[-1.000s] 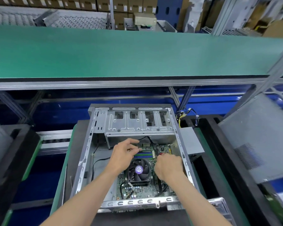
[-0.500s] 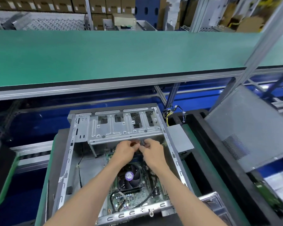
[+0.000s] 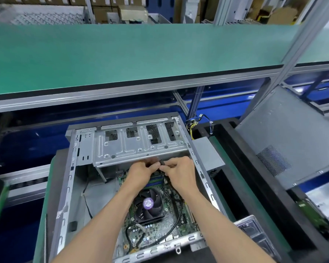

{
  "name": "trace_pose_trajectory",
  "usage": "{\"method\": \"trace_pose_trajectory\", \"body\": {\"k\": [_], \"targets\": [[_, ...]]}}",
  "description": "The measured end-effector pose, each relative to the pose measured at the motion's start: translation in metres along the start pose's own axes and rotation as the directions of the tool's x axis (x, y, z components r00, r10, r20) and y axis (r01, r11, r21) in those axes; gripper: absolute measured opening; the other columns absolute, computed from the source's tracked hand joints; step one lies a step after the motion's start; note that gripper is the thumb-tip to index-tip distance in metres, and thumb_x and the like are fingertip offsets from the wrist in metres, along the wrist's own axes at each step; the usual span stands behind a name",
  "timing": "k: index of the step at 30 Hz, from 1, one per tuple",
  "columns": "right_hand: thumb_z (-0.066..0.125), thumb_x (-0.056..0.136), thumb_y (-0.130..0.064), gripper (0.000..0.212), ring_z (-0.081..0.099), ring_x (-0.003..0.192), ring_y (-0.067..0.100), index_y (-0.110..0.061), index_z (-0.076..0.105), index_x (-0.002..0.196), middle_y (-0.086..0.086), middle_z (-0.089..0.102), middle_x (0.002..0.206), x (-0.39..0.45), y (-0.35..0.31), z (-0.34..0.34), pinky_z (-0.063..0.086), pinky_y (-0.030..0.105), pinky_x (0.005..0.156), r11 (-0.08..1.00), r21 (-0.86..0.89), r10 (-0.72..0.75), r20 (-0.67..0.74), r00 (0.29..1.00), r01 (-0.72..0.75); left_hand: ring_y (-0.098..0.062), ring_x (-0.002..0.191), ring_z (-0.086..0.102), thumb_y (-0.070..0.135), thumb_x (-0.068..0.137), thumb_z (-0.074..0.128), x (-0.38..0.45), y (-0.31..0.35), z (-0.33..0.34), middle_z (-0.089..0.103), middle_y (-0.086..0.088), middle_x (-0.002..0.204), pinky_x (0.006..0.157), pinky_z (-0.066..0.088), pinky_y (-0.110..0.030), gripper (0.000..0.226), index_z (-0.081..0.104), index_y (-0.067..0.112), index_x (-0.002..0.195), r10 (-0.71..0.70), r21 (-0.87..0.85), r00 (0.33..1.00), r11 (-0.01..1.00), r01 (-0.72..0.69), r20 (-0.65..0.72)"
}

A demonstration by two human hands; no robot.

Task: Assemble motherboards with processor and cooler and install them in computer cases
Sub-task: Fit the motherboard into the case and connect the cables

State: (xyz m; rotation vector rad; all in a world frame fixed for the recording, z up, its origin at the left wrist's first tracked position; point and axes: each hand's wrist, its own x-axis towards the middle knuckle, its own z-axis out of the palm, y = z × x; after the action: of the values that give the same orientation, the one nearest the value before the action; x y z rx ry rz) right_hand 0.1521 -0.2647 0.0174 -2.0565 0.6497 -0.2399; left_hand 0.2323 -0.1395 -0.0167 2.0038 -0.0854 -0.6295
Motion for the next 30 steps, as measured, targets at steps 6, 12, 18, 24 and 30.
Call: {"method": "trace_pose_trajectory", "body": {"k": [6,12,18,24,30], "targets": [[0.084,0.082,-0.019,0.02,0.066,0.07,0.012,-0.007,0.081,0.097,0.008,0.076,0.083,-0.002,-0.0014,-0.0016,0.045,0.011,0.061,1.0,-0.015,-0.008,0.006,1.0,0.008,-0.01,0.082,0.068,0.037,0.089,0.074,-0.0017,-0.0004,0.0011,0.075,0.009,0.082,0.058,0.046,-0.017,0.006,0.077,0.033,0.086,0.02,-0.078,1.0,0.997,-0.022,-0.024],[0.085,0.08,-0.016,0.016,0.068,0.069,0.016,-0.005,0.081,0.092,0.006,0.075,0.077,-0.0036,-0.0035,-0.004,0.055,0.026,0.069,0.999,0.033,-0.024,0.021,0.999,0.023,-0.001,0.079,0.068,0.032,0.088,0.077,-0.001,-0.0028,0.0012,0.075,0.019,0.077,0.064,0.047,-0.015,0.024,0.076,0.045,0.068,0.017,-0.17,1.0,0.985,-0.018,-0.004],[0.087,0.078,-0.015,0.015,0.067,0.066,0.014,-0.005,0.08,0.088,0.004,0.074,0.073,-0.0051,-0.0055,-0.0051,0.058,0.032,0.071,0.997,0.064,-0.032,0.027,0.999,0.03,0.004,0.077,0.067,0.035,0.086,0.078,0.0001,-0.0034,0.0002,0.074,0.023,0.077,0.062,0.047,-0.011,0.018,0.076,0.045,0.071,0.031,-0.156,0.999,0.987,-0.029,0.008],[0.089,0.075,-0.018,0.015,0.064,0.062,0.007,-0.008,0.08,0.082,-0.002,0.073,0.069,-0.0056,-0.0056,-0.0043,0.058,0.033,0.07,0.993,0.111,-0.04,0.014,0.999,0.038,-0.016,0.095,0.07,0.043,0.078,0.083,0.0052,-0.0074,0.0006,0.077,0.003,0.094,0.087,0.056,-0.034,0.031,0.075,0.021,0.098,0.006,-0.191,1.0,0.982,-0.004,0.008],[0.09,0.075,-0.021,0.016,0.06,0.056,0.001,-0.01,0.079,0.08,-0.007,0.069,0.064,-0.004,-0.0025,-0.0018,0.056,0.027,0.065,0.992,0.112,-0.056,0.006,0.998,0.055,-0.013,0.095,0.069,0.046,0.074,0.084,0.0057,-0.0073,-0.0001,0.076,0.006,0.096,0.088,0.056,-0.031,0.04,0.075,0.019,0.102,-0.004,-0.194,1.0,0.981,0.005,0.003]]}}
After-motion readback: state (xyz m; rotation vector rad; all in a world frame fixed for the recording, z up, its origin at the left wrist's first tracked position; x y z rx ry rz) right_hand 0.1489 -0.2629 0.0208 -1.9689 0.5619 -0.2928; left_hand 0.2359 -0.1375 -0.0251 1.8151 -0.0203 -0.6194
